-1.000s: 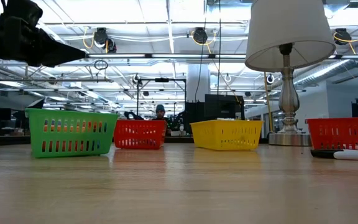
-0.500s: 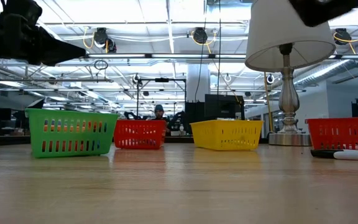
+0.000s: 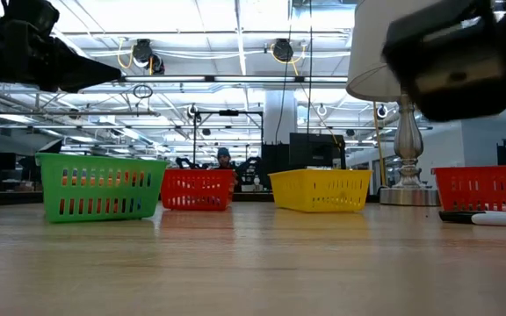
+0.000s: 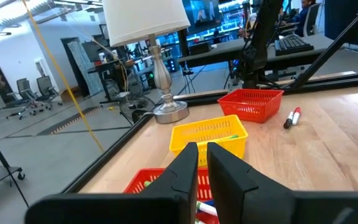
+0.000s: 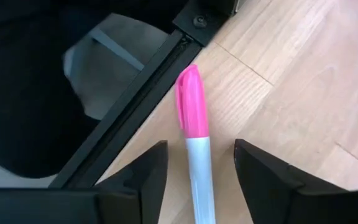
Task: Pick & Place Markers
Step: Put the pink highlighter into the right red bin
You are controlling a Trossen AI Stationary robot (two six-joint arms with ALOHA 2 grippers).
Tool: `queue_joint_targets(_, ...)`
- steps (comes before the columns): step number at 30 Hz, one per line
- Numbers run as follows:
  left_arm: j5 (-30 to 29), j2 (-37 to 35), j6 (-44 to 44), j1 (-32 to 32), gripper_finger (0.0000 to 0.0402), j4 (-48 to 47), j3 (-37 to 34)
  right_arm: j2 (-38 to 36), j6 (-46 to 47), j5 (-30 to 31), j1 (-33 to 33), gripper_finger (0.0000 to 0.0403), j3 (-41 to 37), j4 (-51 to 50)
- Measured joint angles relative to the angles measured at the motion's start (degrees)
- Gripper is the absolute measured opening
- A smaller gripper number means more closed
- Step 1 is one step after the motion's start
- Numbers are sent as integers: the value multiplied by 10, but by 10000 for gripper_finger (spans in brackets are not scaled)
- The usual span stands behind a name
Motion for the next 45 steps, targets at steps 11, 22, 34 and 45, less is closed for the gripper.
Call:
queue_joint_targets(11, 0, 0, -10, 0, 44, -1, 0, 2, 12, -64, -25, 115, -12, 3)
queue_joint_targets(22, 0, 0, -12, 0, 44, -6, 0, -3, 28, -63, -32, 26, -13, -11)
queue_joint_targets(34, 0, 1, -12, 0, 44, -11, 0, -162, 61, 121, 3, 19, -15, -175)
queue_joint_targets(45, 2, 1, -35, 0, 44, -14, 0, -410, 421, 357, 29, 25, -89, -366)
